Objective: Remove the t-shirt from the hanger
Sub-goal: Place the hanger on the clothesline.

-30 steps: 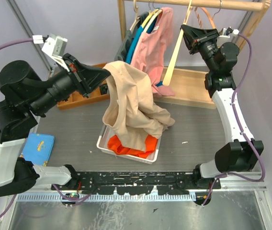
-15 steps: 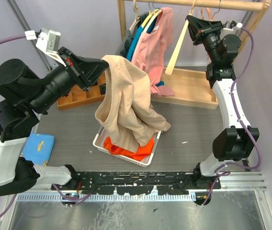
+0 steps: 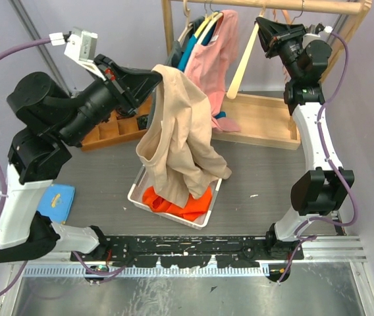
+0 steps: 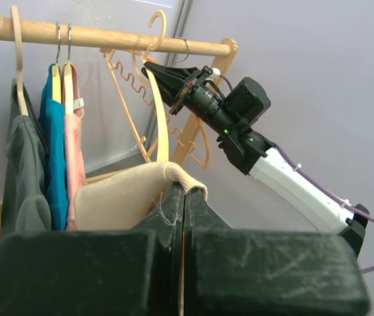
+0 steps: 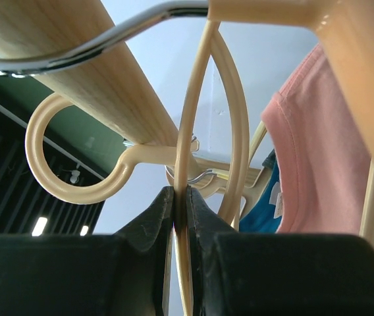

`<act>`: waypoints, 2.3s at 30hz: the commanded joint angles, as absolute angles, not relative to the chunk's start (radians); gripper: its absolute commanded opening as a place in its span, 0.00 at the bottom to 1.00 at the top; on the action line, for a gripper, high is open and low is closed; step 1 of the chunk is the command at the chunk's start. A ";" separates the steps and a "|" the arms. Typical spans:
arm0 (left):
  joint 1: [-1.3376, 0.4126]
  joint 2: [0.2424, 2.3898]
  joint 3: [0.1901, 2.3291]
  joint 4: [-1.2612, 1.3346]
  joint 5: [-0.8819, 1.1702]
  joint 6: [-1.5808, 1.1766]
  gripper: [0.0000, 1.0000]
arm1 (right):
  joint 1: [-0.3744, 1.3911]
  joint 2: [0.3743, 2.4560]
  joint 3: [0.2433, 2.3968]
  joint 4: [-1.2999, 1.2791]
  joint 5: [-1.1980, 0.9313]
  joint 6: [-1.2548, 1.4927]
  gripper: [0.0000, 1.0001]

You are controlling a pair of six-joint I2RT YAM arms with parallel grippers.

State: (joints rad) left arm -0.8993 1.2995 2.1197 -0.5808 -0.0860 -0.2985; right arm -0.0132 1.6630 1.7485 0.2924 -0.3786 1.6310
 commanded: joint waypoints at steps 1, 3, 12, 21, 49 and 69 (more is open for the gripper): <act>-0.902 1.333 2.154 -0.450 -0.084 -0.312 0.00 | -0.021 1.672 1.803 0.263 -0.367 1.616 0.01; -0.902 1.347 2.165 -0.440 -0.076 -0.318 0.00 | -0.021 1.670 1.800 0.240 -0.367 1.606 0.02; -0.902 1.353 2.157 -0.417 -0.066 -0.343 0.00 | -0.022 1.667 1.789 0.182 -0.362 1.597 0.05; -0.903 1.361 2.182 -0.413 -0.070 -0.338 0.00 | -0.021 1.652 1.794 0.143 -0.367 1.557 0.37; -0.903 1.432 2.378 -0.164 -0.098 -0.318 0.00 | -0.021 1.350 1.807 -0.195 -0.385 1.045 0.53; -0.902 1.172 1.905 -0.311 -0.103 -0.375 0.00 | -0.021 1.183 1.743 -0.284 -0.390 0.880 0.54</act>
